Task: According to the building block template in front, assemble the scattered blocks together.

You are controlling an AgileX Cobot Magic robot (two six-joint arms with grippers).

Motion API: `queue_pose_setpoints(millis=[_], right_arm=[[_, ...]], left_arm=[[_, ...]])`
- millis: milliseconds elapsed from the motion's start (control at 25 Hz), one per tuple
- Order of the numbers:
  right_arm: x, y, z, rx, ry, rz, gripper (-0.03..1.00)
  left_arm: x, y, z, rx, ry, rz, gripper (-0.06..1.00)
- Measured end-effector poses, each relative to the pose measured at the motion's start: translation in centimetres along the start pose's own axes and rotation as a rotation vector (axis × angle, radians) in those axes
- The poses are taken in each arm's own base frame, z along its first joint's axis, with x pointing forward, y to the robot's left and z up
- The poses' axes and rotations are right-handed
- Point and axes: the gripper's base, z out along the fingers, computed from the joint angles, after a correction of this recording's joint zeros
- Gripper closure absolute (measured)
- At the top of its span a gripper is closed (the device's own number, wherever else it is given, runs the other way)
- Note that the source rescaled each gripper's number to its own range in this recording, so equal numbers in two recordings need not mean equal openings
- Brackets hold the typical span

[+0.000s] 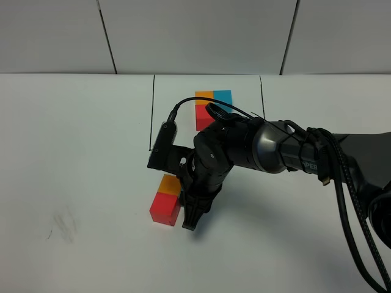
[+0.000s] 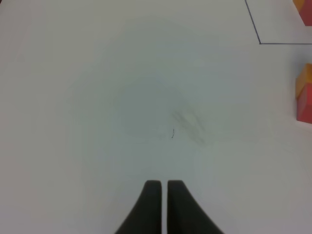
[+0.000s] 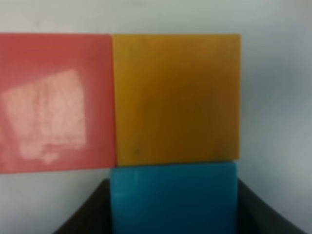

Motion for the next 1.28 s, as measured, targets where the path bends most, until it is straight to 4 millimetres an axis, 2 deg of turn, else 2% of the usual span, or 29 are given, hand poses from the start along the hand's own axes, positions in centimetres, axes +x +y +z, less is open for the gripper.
queue_pose_setpoints(millis=[120,240,400,1000,1280], right_arm=[[0.0,0.0,0.0,0.0,0.0,0.0,0.44],[0.0,0.0,0.0,0.0,0.0,0.0,0.36],[0.0,0.0,0.0,0.0,0.0,0.012,0.29],[0.5,-0.4,0.0,-0.008,0.026,0.049,0.27],[0.5,-1.0,-1.7,0.014,0.018,0.052,0.27]], left_arm=[[0.0,0.0,0.0,0.0,0.0,0.0,0.94],[0.0,0.0,0.0,0.0,0.0,0.0,0.94],[0.0,0.0,0.0,0.0,0.0,0.0,0.94],[0.0,0.0,0.0,0.0,0.0,0.0,0.94],[0.0,0.0,0.0,0.0,0.0,0.0,0.94]])
